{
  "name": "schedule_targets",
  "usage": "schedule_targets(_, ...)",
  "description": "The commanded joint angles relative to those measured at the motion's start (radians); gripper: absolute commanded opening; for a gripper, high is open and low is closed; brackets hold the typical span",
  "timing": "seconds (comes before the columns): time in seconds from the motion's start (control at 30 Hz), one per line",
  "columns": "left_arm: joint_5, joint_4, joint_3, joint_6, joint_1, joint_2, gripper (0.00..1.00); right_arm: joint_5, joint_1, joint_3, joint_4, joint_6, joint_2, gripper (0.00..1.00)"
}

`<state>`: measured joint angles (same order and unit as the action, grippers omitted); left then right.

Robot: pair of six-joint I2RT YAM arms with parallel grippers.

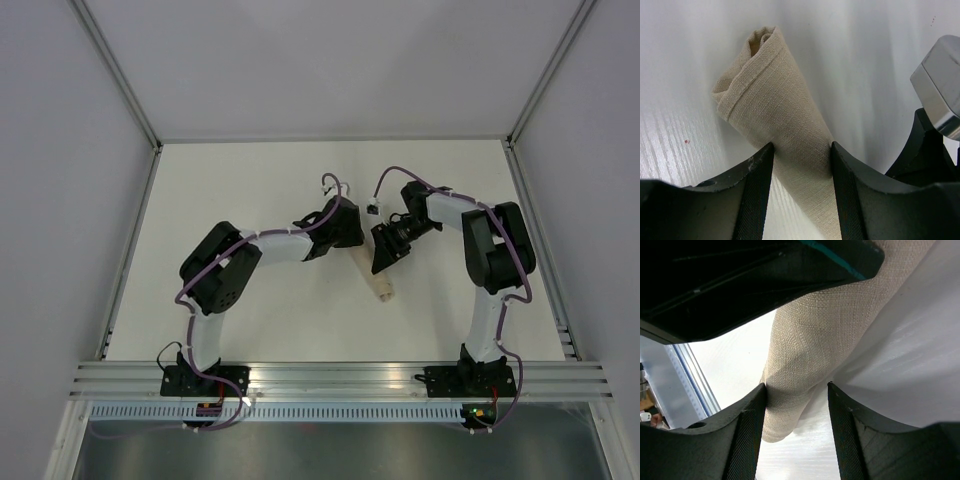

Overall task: Fold the napkin, place the utensils inside, and roll it up
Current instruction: Roll the napkin with the utensil

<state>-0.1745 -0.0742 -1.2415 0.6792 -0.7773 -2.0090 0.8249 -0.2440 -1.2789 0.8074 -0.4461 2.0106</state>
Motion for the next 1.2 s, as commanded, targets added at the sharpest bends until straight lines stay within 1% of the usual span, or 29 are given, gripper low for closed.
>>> schedule_targets(0.0,0.029,0.034,-0.05,-0.05,0.01,-0.03,0.54,-0.041,0.009,0.015,-0.03,-0.039,-0.049,0.59)
schedule_targets(0.23,0.062,0.063,-0.11,-0.073,0.027,-0.063,0.54,-0.024,0.012,0.03,-0.036,-0.042,-0.087,0.59)
schedule_targets(0.47,0.096,0.068,-0.16,-0.087,0.052,-0.094,0.54,0.008,0.012,0.015,-0.036,-0.028,-0.087,0.59)
schedule_targets(0.83,0.17,0.158,-0.312,-0.13,0.088,-0.184,0.54,0.069,0.011,-0.04,-0.054,0.037,-0.038,0.58)
schedule_targets(1.0,0.219,0.177,-0.355,-0.142,0.102,-0.212,0.54,0.077,0.009,-0.059,-0.08,0.064,-0.02,0.58)
schedule_targets(1.17,0.236,0.192,-0.398,-0.145,0.108,-0.24,0.54,0.091,0.009,-0.082,-0.103,0.101,0.014,0.58)
